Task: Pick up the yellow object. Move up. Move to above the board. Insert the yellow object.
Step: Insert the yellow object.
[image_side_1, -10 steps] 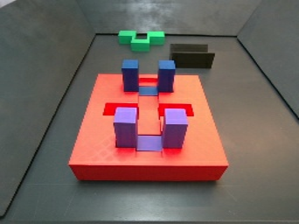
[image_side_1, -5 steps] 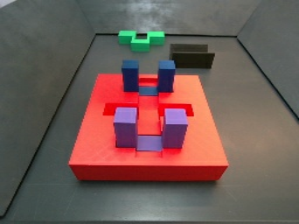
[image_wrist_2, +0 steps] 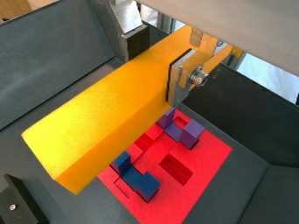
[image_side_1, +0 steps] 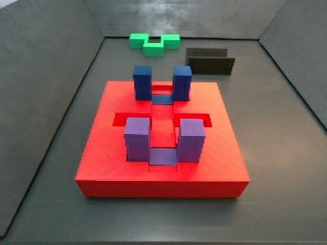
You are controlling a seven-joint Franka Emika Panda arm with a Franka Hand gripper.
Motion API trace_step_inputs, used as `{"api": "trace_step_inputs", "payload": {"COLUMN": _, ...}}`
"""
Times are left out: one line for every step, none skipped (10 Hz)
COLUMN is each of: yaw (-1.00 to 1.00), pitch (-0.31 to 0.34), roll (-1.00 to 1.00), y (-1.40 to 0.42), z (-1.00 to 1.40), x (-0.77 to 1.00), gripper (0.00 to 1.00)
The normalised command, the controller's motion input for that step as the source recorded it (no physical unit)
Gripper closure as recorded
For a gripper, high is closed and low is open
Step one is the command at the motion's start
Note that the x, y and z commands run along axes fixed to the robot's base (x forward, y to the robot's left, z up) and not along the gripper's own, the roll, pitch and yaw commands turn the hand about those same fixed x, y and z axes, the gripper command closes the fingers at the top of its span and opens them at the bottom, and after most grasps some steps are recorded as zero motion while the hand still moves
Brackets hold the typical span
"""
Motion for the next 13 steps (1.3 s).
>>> {"api": "trace_step_inputs", "payload": {"yaw": 0.0, "pitch": 0.0, "roll": 0.0, "y": 0.0, "z": -0.01, "x": -0.08, "gripper": 1.0}}
{"api": "trace_step_inputs", "payload": {"yaw": 0.0, "pitch": -0.007, "roll": 0.0, "y": 0.0, "z": 0.0, "x": -0.04, "gripper": 1.0}}
{"api": "trace_step_inputs", "payload": {"yaw": 0.0, "pitch": 0.0, "roll": 0.0, "y": -0.02, "z": -0.01, "x": 0.03, "gripper": 1.0}}
{"api": "trace_step_inputs", "payload": {"yaw": 0.12, "pitch": 0.0, "roll": 0.03, "y": 0.0, "z": -0.2, "x": 0.36, "gripper": 1.0}}
{"api": "trace_step_inputs", "payload": {"yaw": 0.34, "pitch": 0.097, "roll": 0.16, "y": 0.0, "z": -0.15, "x": 0.87, "gripper": 1.0}}
{"api": "trace_step_inputs", "payload": {"yaw": 0.32, "pitch": 0.1, "roll": 0.17, "y": 0.0, "z": -0.13, "x": 0.89, "gripper": 1.0}}
{"api": "trace_step_inputs", "payload": {"yaw": 0.3, "pitch": 0.101, "roll": 0.18, "y": 0.0, "z": -0.16, "x": 0.87, "gripper": 1.0}}
{"api": "trace_step_inputs", "payload": {"yaw": 0.29, "pitch": 0.103, "roll": 0.19, "y": -0.01, "z": -0.16, "x": 0.85, "gripper": 1.0}}
{"api": "trace_step_inputs", "payload": {"yaw": 0.18, "pitch": 0.111, "roll": 0.17, "y": -0.1, "z": -0.17, "x": 0.73, "gripper": 1.0}}
{"api": "trace_step_inputs", "payload": {"yaw": 0.0, "pitch": 0.114, "roll": 0.19, "y": -0.19, "z": -0.19, "x": 0.53, "gripper": 1.0}}
{"api": "trace_step_inputs", "payload": {"yaw": -0.15, "pitch": 0.103, "roll": 0.15, "y": -0.24, "z": -0.16, "x": 0.45, "gripper": 1.0}}
{"api": "trace_step_inputs", "payload": {"yaw": -0.32, "pitch": 0.083, "roll": 0.1, "y": -0.22, "z": -0.11, "x": 0.46, "gripper": 1.0}}
{"api": "trace_step_inputs", "payload": {"yaw": -0.42, "pitch": 0.059, "roll": 0.06, "y": -0.16, "z": -0.08, "x": 0.4, "gripper": 1.0}}
